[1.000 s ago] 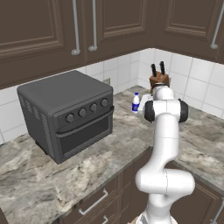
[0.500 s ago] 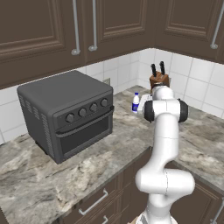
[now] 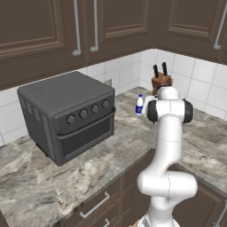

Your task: Place the drinks on the dining counter in a tight cluster.

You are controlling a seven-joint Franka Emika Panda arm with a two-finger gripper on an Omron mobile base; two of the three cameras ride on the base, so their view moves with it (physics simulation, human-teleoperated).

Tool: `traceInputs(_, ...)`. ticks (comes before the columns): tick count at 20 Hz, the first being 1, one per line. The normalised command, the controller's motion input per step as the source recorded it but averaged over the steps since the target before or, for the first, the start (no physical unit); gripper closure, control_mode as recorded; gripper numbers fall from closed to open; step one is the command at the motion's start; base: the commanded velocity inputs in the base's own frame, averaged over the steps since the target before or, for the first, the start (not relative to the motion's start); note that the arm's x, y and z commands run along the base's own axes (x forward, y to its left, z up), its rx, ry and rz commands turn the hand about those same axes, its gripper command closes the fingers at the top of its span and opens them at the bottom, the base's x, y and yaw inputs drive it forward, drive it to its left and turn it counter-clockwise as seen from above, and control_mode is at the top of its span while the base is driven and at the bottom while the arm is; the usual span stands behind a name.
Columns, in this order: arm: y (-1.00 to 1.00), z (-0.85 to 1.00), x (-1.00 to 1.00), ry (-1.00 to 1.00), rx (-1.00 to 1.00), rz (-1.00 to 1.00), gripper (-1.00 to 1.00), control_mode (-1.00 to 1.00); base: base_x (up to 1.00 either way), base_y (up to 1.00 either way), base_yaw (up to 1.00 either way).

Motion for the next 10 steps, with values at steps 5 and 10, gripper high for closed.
traceInputs(5, 0.02, 0.47, -0.59, -0.06, 0.0, 0.0, 1.0, -1.0, 0.0, 0.0, 0.0)
traceInputs(10, 0.03, 0.62, -0.67, -0.03, 0.0, 0.0, 1.0, -1.0, 0.0, 0.0, 0.0)
